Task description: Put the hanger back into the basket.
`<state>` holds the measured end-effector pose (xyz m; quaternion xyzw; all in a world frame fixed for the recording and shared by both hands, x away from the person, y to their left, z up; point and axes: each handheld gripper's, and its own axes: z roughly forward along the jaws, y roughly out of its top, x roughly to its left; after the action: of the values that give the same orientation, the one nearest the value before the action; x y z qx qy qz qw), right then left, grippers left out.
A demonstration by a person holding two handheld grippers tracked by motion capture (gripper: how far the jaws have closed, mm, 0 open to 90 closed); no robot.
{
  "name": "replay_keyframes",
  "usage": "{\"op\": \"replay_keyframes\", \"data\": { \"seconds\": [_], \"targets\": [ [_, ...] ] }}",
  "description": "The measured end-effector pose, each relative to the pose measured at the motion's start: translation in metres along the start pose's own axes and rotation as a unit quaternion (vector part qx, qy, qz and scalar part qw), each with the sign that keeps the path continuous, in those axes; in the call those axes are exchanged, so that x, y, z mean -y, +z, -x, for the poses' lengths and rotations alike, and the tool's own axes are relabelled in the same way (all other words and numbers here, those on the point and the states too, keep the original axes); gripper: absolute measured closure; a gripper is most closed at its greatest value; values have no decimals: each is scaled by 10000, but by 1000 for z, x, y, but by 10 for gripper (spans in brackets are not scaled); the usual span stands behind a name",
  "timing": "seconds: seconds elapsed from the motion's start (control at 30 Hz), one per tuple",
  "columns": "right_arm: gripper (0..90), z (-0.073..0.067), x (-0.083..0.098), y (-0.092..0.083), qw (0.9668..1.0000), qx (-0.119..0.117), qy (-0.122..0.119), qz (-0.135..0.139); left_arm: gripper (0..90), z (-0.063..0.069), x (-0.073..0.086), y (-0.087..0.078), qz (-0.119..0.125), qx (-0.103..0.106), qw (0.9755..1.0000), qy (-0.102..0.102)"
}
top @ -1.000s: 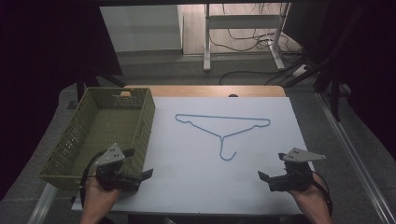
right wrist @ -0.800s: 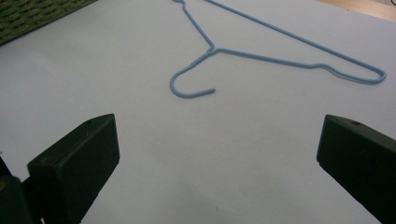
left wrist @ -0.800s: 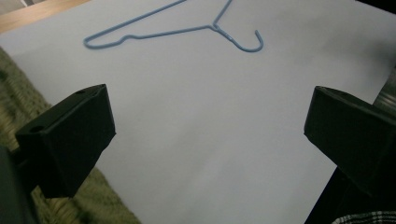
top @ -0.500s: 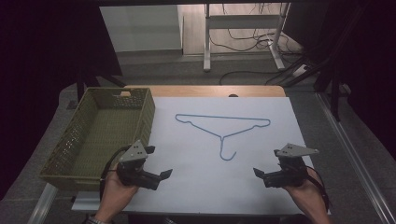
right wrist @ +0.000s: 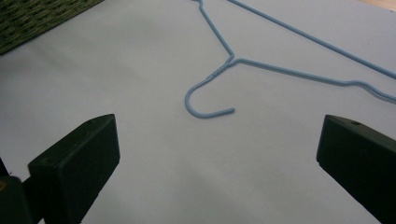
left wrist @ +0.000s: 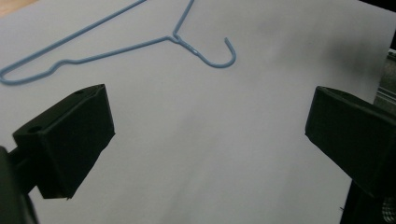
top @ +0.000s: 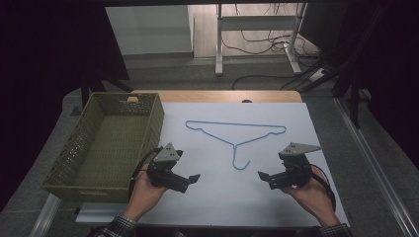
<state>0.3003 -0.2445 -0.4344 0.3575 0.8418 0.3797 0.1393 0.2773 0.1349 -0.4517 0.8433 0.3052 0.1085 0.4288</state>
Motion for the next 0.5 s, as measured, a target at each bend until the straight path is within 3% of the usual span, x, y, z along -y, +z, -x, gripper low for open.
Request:
{"op": "replay_keyframes", "data": {
  "seconds": [0.23,0.5],
  "targets": [
    [52,-1,-12,14,9999,-91,-78,-28,15,-8,1,15,-141,-20,9999,-4],
    [139,-3,-29,39,9993,-130,-335,-137,15,-14,-2,32,-119,6,9999,-67]
  ]
}}
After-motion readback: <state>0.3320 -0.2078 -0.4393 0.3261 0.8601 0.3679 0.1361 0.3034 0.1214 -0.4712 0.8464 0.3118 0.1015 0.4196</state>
